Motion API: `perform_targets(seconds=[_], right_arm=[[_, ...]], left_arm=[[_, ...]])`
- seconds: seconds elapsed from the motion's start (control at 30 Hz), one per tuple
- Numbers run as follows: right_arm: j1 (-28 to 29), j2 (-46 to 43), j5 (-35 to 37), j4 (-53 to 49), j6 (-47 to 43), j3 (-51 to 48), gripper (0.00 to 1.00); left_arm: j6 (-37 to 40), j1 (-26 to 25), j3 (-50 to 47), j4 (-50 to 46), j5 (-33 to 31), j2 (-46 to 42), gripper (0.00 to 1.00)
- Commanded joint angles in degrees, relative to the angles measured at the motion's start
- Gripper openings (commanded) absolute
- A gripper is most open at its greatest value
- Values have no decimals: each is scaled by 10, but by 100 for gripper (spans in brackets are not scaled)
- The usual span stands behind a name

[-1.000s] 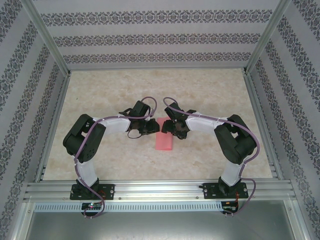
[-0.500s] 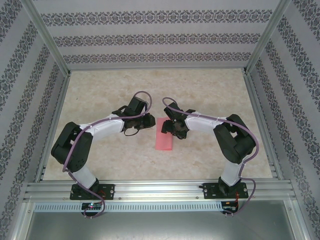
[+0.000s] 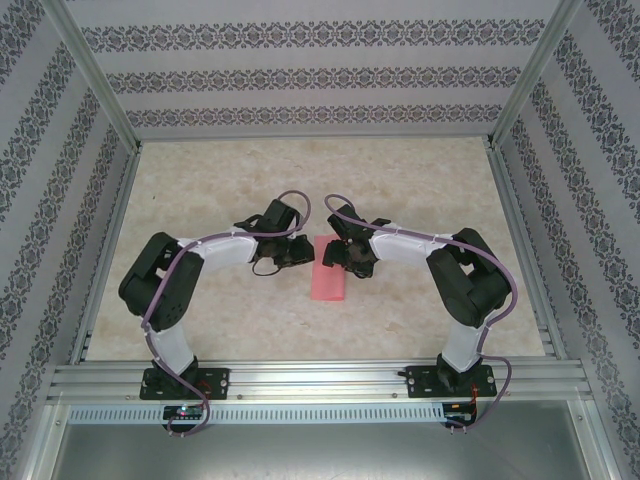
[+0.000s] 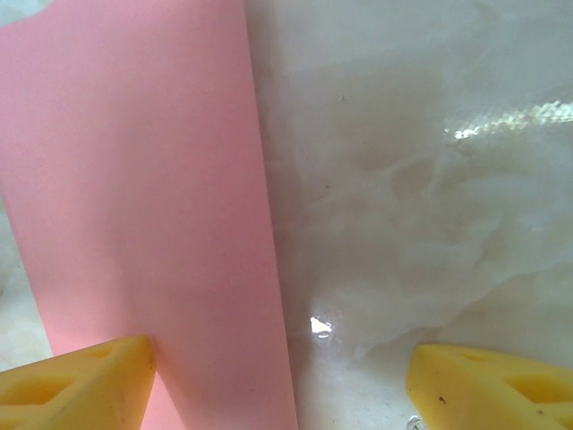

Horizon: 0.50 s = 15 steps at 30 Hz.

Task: Fold a paper plane with a square sheet of paper (pick it up from the middle)
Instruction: Hold the square sheet of paper at the center of the table.

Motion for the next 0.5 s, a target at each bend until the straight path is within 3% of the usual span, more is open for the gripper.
perform_targets(seconds=[0.0, 0.2, 0.47], right_arm=[[-2, 77, 9, 21, 1, -41, 79], [-2, 77, 9, 20, 2, -40, 79], [-2, 76, 9, 20, 4, -42, 79]], left_arm=[[-5, -12, 24, 13, 31, 19, 11], [-8, -18, 36, 9, 38, 40, 0], [-10, -20, 36, 16, 50, 58, 0]])
